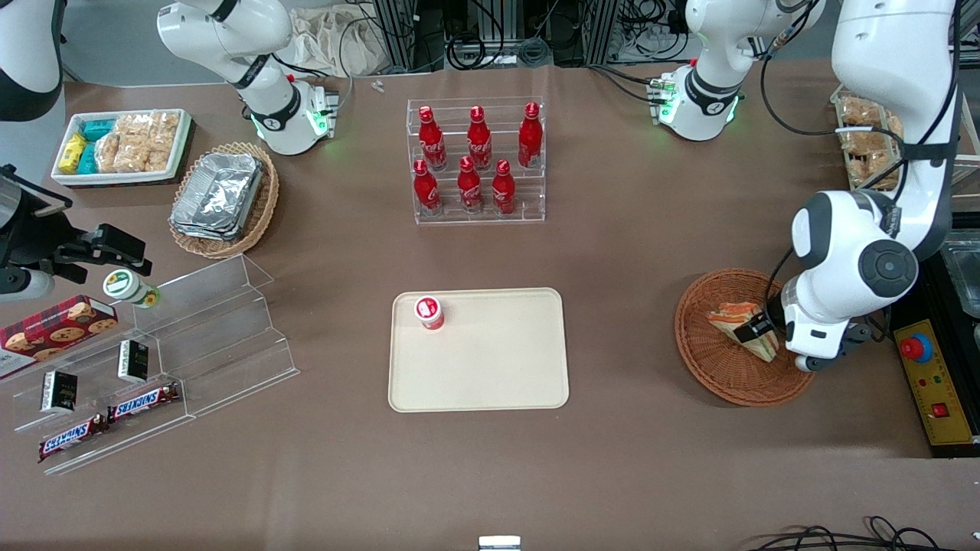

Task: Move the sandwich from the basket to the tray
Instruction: 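Close the left gripper on the sandwich and lift it from the basket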

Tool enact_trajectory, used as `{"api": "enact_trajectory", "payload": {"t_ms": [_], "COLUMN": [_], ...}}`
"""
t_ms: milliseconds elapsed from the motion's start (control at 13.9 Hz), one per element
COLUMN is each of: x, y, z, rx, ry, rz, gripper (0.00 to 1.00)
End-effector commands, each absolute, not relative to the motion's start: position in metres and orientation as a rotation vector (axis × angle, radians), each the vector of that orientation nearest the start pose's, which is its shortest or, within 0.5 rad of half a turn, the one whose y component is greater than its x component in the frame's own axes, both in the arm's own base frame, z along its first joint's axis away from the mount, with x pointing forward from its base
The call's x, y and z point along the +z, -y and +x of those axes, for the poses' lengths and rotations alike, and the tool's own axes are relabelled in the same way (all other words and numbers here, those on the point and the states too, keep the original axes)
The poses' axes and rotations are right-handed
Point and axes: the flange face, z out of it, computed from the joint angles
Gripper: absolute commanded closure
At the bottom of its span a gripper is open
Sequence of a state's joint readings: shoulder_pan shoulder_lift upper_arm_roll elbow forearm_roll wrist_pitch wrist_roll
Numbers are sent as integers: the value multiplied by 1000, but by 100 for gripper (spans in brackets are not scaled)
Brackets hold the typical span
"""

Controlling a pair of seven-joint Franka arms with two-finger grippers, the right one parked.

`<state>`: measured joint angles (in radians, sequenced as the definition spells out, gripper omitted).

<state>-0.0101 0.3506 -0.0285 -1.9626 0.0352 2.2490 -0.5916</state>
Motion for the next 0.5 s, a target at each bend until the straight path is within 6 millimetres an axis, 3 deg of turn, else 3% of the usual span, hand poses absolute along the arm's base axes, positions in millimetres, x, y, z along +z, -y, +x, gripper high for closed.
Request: {"api": "enact_trajectory", "payload": {"t_ms": [0, 432], "x": [277, 244], "y": [19, 16], "z": [602, 589], "rx": [59, 88], "ry": [885, 925], "rz": [-2986, -2963], "gripper": [1, 1]}}
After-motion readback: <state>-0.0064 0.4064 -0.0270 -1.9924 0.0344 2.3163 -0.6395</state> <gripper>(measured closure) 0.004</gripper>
